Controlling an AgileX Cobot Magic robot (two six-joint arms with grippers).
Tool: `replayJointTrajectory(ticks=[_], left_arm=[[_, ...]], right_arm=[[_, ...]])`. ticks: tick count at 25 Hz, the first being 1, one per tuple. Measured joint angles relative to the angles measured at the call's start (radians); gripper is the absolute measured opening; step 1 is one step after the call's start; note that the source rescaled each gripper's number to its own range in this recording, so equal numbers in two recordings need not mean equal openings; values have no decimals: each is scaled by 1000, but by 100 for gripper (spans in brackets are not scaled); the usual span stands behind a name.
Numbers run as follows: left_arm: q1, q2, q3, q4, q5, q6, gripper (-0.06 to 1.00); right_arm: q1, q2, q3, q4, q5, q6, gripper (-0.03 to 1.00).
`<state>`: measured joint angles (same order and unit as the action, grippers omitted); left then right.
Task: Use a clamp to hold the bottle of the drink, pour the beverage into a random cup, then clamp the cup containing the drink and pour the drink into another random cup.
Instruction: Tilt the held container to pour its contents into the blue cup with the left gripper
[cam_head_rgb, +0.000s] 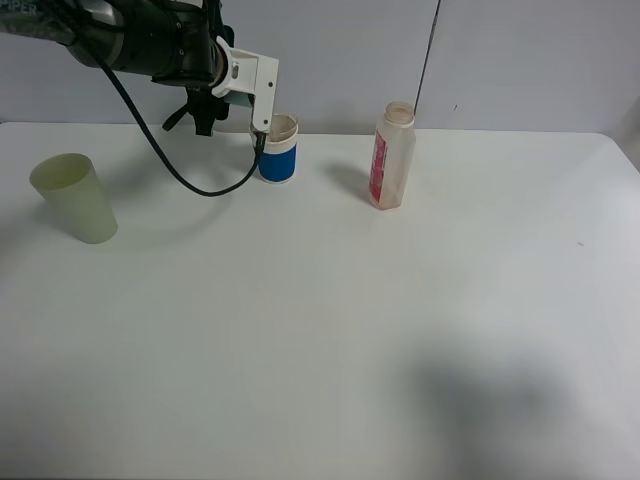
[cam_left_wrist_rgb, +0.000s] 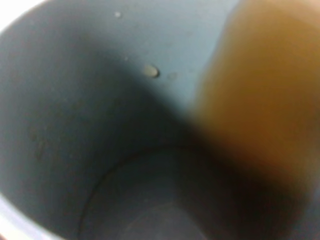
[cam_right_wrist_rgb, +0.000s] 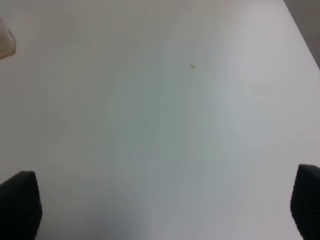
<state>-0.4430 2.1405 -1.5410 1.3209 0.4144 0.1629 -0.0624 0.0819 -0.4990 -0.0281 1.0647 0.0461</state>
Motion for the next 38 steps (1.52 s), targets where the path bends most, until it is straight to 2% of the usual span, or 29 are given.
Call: replayJointTrajectory(ticks=[38], left_arm=[[0, 0, 0, 96, -20, 18, 1]], right_arm=[[0, 0, 0, 0, 0, 0, 100]])
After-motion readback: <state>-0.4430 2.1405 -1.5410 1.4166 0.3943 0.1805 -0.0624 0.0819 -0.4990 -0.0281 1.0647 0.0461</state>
